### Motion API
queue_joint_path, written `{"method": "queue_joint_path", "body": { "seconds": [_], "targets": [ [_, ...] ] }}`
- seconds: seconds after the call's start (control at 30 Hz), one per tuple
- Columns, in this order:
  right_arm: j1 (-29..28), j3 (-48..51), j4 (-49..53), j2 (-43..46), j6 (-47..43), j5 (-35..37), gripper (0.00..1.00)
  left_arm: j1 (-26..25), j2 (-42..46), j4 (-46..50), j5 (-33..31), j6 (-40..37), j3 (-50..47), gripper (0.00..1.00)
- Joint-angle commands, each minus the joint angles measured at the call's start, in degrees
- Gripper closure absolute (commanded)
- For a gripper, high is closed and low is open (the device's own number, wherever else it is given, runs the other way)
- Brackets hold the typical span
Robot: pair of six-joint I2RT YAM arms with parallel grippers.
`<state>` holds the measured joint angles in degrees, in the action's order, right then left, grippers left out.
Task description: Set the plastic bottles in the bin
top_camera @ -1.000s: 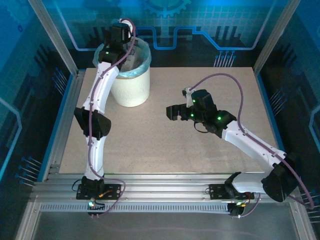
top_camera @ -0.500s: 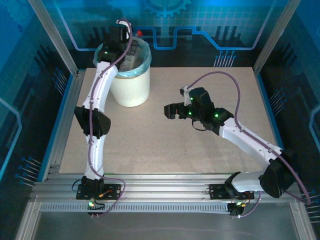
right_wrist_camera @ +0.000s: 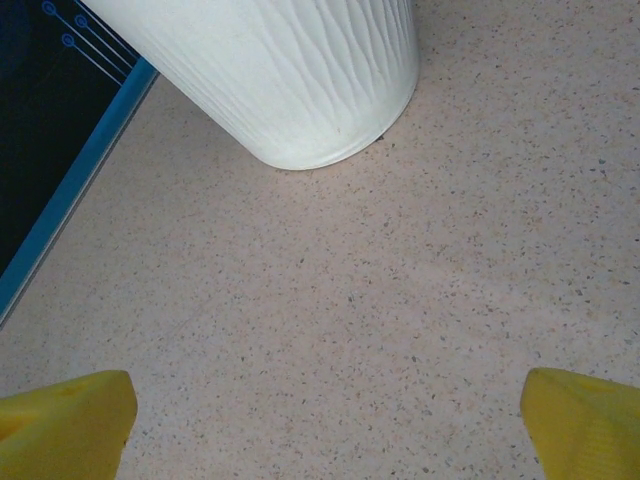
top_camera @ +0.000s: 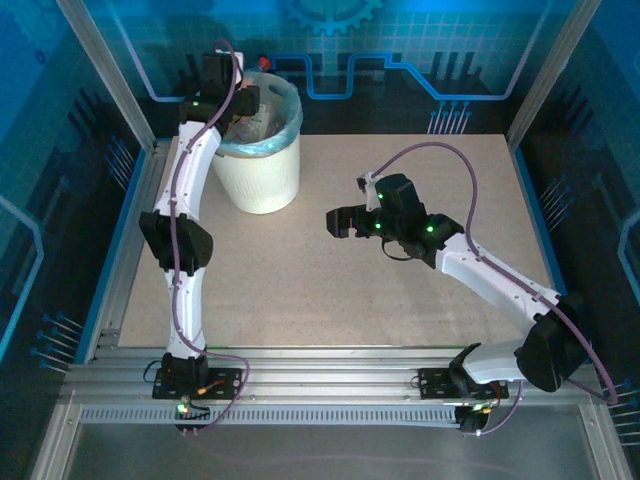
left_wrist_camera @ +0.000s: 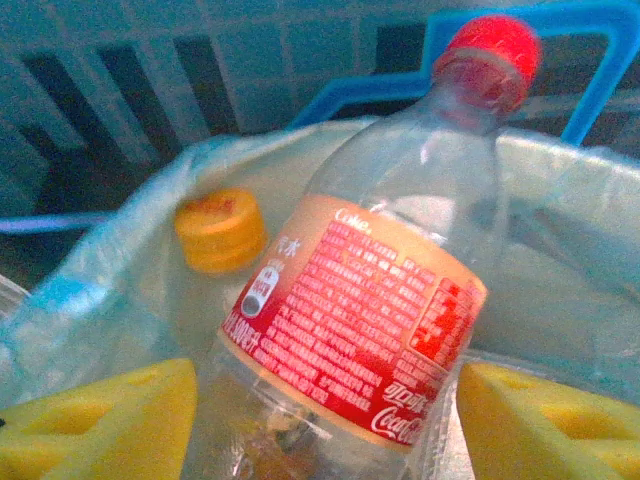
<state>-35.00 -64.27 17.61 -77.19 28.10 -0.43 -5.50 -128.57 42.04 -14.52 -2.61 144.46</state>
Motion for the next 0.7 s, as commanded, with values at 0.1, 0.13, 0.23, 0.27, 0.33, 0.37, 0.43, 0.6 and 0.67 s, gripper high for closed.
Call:
{"method": "queue_joint_path", "body": {
  "seconds": [0.1, 0.13, 0.23, 0.27, 0.33, 0.37, 0.43, 0.6, 0.67],
  "targets": [
    [0.81, -1.3, 0.85, -0.69, 0.81, -1.02, 0.0, 2.68, 7.4, 0.81, 4.38, 3.9, -9.92, 0.38],
    [0.82, -1.21, 0.77, -0.73, 0.99, -1.06, 0.0, 2.85, 8.07, 0.38, 4.27, 3.84, -11.24, 0.38],
    [0.81, -1.08, 0.5, -0.73, 1.67, -1.61, 0.0, 3.62, 9.38, 0.02, 4.87, 4.66, -13.31, 0.37],
    [0.78, -1.2, 0.58, -0.82, 1.92, -1.84, 0.0, 3.81, 9.65, 0.02, 5.37, 5.0, -13.51, 0.37],
    [0.8, -1.68, 1.0, -1.03, 1.96, -2.21, 0.0, 4.0, 10.07, -0.02, 6.6, 5.5, -13.05, 0.35],
    [0.78, -1.95, 1.43, -1.04, 1.96, -2.09, 0.0, 4.05, 10.27, -0.19, 7.16, 5.6, -12.51, 0.34],
    [0.73, -2.55, 2.23, -1.01, 1.88, -1.8, 0.0, 4.0, 10.43, -0.27, 8.22, 5.99, -10.37, 0.31],
    [0.73, -4.12, 4.21, -0.03, 1.37, -0.19, 0.0, 3.96, 12.22, -2.09, 9.87, 6.41, -5.05, 0.21],
    [0.81, -4.5, 4.94, 0.99, 0.64, 1.1, 0.0, 3.93, 15.51, -5.13, 10.99, 6.19, -7.44, 0.2]
  ]
}}
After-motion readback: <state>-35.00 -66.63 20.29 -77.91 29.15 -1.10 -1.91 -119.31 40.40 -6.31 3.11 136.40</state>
